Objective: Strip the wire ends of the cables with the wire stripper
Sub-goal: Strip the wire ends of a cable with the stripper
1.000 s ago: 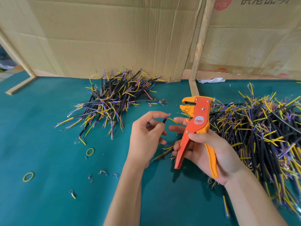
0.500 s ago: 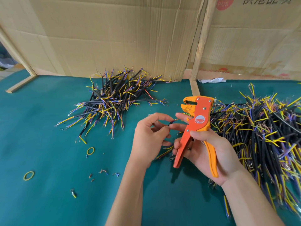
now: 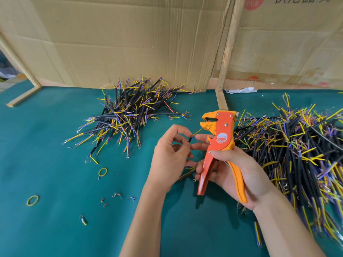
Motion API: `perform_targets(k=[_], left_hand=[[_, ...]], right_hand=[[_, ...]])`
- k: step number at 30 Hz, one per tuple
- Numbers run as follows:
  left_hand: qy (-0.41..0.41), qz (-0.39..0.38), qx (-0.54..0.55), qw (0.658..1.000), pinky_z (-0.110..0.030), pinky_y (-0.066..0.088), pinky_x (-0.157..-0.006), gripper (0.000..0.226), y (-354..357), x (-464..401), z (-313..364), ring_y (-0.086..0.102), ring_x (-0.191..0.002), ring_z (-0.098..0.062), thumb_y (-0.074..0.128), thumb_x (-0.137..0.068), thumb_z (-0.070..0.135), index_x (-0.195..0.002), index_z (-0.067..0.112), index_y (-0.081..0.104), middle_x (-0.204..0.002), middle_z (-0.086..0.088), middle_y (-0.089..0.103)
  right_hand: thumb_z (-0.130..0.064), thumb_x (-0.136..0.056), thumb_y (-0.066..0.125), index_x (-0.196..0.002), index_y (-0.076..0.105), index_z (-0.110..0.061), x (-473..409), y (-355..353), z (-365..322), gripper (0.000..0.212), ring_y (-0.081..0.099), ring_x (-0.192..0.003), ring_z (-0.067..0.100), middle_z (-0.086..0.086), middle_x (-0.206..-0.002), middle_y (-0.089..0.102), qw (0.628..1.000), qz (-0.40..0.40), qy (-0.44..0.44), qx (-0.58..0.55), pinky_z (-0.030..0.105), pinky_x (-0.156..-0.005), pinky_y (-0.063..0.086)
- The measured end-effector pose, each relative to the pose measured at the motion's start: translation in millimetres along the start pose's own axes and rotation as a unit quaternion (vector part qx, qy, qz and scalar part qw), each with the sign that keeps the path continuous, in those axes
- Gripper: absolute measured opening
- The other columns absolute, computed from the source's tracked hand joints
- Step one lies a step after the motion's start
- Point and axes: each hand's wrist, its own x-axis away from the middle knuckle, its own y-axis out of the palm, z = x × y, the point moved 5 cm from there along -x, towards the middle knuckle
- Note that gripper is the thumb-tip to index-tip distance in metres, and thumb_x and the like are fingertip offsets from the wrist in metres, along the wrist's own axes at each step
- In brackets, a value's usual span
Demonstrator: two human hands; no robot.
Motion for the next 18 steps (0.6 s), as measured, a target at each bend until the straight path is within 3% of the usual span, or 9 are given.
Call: perform_targets(k=[7,11,14,18], left_hand=[[0.01,-0.015,-0.009,1.0,-0.032,0.059,-0.06,0.024,-2.7,0.2,0.7,0.064,-0.064,-0.02,0.054,-0.096,-0.006,-0.093,0.017,0.062,-0.085,-0.005,0.052],[0.022,0.0,-0.026,0.999,-0.035,0.061,-0.061,0.025,-3.5,0.0,0.8,0.068,-0.065,-0.024,0.056,-0.096,-0.004,-0.09,0.019,0.063,-0.087,-0.008,0.054],[0.024,0.014,-0.038,0.999,-0.039,0.062,-0.061,0.025,-3.7,-0.7,0.0,0.069,-0.062,-0.024,0.057,-0.096,-0.003,-0.088,0.02,0.063,-0.082,-0.001,0.057],[0.036,0.023,-0.063,0.997,-0.035,0.06,-0.058,0.025,-0.5,-0.4,0.4,0.066,-0.059,-0.021,0.058,-0.094,-0.004,-0.087,0.02,0.064,-0.079,0.001,0.061]], right_hand=[[-0.016,-0.075,0.074,-0.13,0.065,-0.008,-1.7,-0.1,0.8,0.057,0.063,-0.075,0.035,0.026,-0.111,0.063,1.0,0.004,0.012,0.017,0.05,-0.074,0.057],[-0.011,-0.078,0.072,-0.126,0.068,-0.011,-1.5,0.4,1.2,0.048,0.062,-0.076,0.036,0.022,-0.106,0.063,0.999,0.014,0.014,0.027,0.048,-0.073,0.058],[-0.013,-0.077,0.074,-0.122,0.072,-0.015,-1.8,2.1,1.7,0.045,0.063,-0.076,0.035,0.017,-0.101,0.065,0.999,0.014,0.017,0.034,0.048,-0.074,0.058],[-0.018,-0.07,0.08,-0.091,0.079,-0.017,-0.7,6.5,3.2,0.021,0.064,-0.075,0.036,0.018,-0.084,0.066,0.998,0.021,0.03,0.049,0.049,-0.074,0.058]])
